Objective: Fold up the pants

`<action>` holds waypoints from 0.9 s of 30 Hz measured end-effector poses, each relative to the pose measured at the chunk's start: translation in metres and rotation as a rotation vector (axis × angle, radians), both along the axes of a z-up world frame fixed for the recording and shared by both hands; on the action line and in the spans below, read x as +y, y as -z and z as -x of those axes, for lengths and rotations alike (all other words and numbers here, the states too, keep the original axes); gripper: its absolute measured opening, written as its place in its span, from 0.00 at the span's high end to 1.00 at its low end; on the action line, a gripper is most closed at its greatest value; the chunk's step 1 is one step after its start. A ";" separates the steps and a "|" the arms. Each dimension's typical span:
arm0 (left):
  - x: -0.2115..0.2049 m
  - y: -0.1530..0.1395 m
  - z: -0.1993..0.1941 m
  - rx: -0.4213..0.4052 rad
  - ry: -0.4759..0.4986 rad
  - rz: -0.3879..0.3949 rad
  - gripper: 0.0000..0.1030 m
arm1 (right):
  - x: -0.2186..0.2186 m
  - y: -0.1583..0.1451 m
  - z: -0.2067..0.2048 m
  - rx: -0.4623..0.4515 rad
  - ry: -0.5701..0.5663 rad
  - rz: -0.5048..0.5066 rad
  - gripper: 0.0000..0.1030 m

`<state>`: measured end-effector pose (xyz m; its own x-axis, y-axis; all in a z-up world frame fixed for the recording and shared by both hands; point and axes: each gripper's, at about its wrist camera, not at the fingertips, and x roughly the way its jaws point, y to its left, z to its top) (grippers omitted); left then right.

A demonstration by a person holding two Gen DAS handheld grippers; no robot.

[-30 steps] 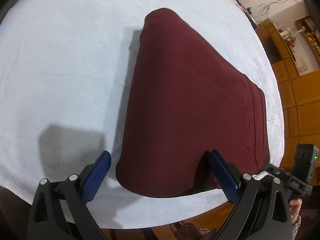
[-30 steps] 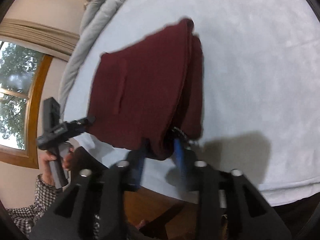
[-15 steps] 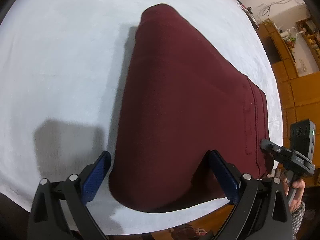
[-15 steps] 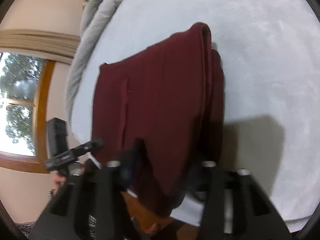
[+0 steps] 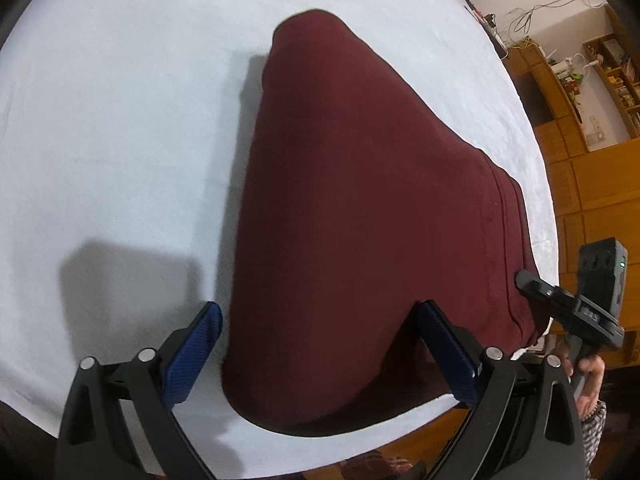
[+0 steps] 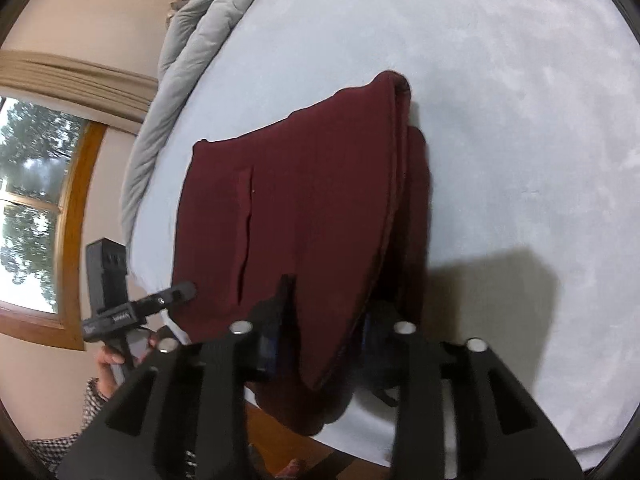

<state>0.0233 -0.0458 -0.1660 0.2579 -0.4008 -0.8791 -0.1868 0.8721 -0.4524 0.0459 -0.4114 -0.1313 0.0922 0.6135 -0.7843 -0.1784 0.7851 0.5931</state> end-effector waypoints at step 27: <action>0.014 -0.001 0.002 -0.009 0.055 0.263 0.56 | -0.029 0.001 0.005 0.080 -0.018 -0.121 0.58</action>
